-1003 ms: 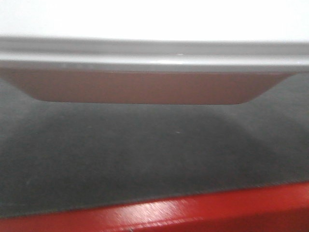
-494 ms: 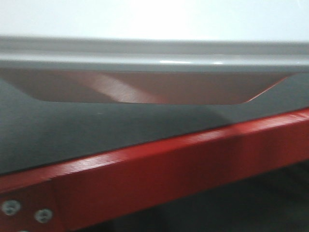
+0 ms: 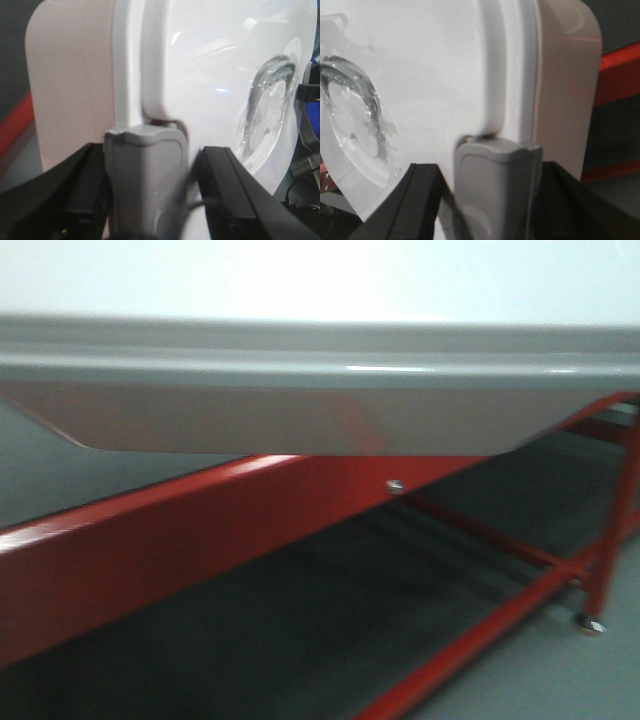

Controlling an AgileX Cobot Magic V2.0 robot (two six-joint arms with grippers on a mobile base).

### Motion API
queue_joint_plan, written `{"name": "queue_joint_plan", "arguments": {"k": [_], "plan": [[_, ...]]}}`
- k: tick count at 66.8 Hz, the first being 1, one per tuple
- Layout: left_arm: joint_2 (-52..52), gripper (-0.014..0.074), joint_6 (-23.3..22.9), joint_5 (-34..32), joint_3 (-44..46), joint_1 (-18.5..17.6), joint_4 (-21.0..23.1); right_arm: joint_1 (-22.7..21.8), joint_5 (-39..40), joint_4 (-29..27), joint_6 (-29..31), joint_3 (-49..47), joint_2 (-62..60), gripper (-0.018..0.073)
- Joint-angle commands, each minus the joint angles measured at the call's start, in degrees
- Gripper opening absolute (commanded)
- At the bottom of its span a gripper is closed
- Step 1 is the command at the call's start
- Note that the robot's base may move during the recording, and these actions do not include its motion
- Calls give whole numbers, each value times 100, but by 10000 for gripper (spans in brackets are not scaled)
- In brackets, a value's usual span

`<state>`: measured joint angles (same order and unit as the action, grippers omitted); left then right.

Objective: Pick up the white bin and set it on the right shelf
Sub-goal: 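Hold the bin raised with both grippers while the base turns away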

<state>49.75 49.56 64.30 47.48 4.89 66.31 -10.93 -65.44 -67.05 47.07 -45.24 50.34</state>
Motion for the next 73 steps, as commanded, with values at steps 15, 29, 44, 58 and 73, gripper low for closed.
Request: {"name": "queue_joint_plan", "arguments": {"k": [15, 29, 44, 58, 73], "plan": [[-110, 240, 45, 1054, 171, -109, 942, 57, -727, -941, 54, -159, -94, 335], [-110, 240, 45, 1054, 171, -109, 942, 57, -727, -941, 54, -159, -94, 335], [-110, 240, 45, 1054, 171, -109, 942, 57, -727, -941, 54, -159, -94, 335], [-110, 240, 45, 1054, 171, -109, 942, 57, -727, -941, 54, -159, -94, 335], [-110, 240, 45, 1054, 171, -109, 942, 57, -727, -941, 54, -159, -94, 335]]}}
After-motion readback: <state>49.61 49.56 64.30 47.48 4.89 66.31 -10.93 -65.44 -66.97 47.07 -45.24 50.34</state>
